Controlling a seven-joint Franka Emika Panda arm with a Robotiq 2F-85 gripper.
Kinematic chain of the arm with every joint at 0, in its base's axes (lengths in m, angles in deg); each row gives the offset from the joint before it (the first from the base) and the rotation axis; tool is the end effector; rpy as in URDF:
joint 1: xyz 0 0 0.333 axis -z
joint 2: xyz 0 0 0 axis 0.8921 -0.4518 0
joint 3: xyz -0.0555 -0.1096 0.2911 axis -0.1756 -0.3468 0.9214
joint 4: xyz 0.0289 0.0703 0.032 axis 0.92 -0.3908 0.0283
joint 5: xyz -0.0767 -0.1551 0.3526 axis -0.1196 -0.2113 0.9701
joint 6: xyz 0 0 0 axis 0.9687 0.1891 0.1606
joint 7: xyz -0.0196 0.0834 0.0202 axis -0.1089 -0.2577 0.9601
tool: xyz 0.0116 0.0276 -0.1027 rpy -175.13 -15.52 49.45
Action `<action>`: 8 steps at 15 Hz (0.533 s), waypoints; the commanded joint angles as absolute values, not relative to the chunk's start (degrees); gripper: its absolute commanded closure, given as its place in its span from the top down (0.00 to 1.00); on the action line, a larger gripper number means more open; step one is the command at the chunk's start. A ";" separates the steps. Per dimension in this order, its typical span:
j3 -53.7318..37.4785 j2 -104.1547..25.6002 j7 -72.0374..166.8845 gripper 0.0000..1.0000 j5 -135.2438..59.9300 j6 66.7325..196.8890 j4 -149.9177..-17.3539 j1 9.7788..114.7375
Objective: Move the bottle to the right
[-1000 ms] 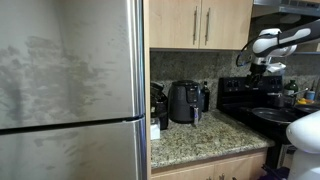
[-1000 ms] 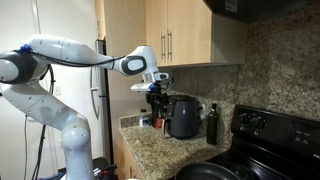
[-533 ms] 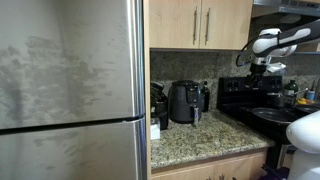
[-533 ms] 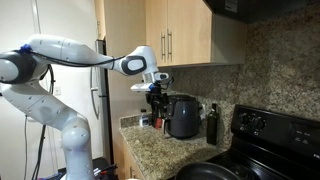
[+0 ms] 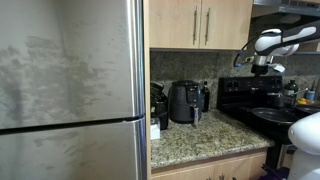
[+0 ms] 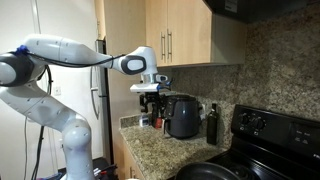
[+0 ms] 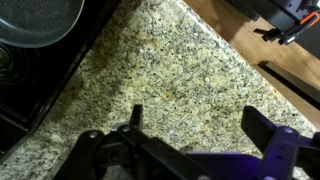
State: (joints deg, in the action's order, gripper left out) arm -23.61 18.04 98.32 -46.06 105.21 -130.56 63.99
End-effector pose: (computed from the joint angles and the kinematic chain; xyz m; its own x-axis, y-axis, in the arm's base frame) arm 0.3281 -0.1570 0.5424 0.8361 0.5364 0.1150 0.5298 -0.8439 0.0843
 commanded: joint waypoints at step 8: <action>-14.84 21.81 107.85 1.00 -43.83 78.31 -116.01 59.07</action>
